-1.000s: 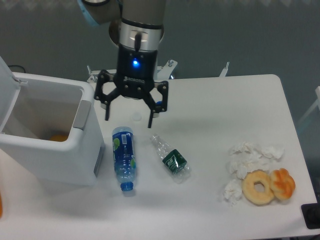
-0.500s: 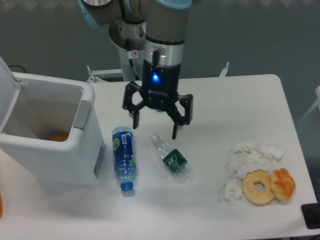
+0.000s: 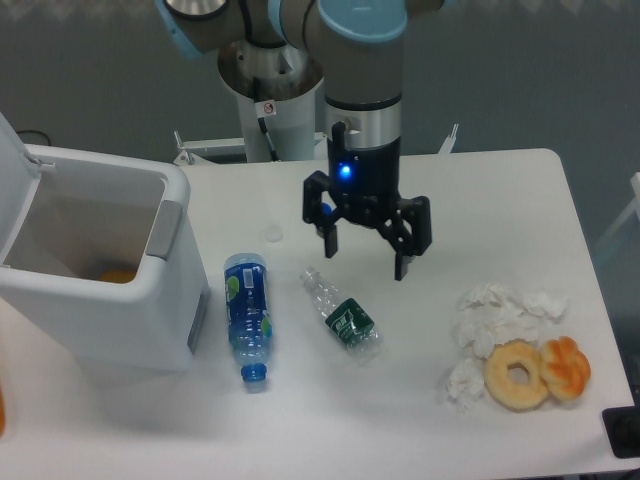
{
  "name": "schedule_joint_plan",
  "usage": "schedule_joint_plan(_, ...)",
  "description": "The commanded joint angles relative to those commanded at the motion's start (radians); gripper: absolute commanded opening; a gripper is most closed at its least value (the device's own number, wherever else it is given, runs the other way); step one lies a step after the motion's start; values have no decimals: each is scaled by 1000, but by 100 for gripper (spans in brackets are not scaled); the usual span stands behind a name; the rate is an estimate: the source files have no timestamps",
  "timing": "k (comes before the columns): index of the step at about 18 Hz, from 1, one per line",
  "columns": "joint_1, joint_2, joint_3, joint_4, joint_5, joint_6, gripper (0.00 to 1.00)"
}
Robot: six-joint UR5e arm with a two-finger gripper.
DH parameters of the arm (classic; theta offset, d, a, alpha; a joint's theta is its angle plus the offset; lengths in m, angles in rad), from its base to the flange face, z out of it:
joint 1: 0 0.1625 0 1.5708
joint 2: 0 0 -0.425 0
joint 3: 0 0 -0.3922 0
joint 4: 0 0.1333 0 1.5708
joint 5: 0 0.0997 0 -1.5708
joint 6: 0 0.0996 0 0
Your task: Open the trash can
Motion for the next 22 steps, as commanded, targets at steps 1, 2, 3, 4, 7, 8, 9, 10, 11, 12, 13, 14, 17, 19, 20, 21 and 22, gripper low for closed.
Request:
schedule_joint_plan(1,0,0,0,0,2,0,100)
schedule_joint_plan(2,5,-2,0,0,2,0,100)
schedule_joint_plan(3,12,-8,-2,0,2,2,100)
schedule_joint_plan(4,14,-8,-2,0,2,3,100)
schedule_joint_plan(7,17,-8,-2,2,2,5,100)
schedule_joint_plan(8,17,-8,-2,2,2,5,100)
schedule_joint_plan(9,17,-8,-5,2,2,5,100)
schedule_joint_plan(10,17,-8,-11,2,2,5,100)
schedule_joint_plan(11,17,-8,-11,2,2,5,100)
schedule_joint_plan(12,17,-8,-11,3,2,5,100)
schedule_joint_plan(13,17,-8,-11,3,2,5,100)
schedule_joint_plan(14,17,-8,-11,3,2,5,100)
schedule_joint_plan(17,17,-8,-11,2,2,3,100)
schedule_joint_plan(19,15,-8,-11,2,2,3,100)
schedule_joint_plan(20,15,-8,-11,3,2,3,100)
schedule_joint_plan(21,15,-8,-11,3,2,3,100)
schedule_joint_plan(22,15,-8,-11,2,2,3,100)
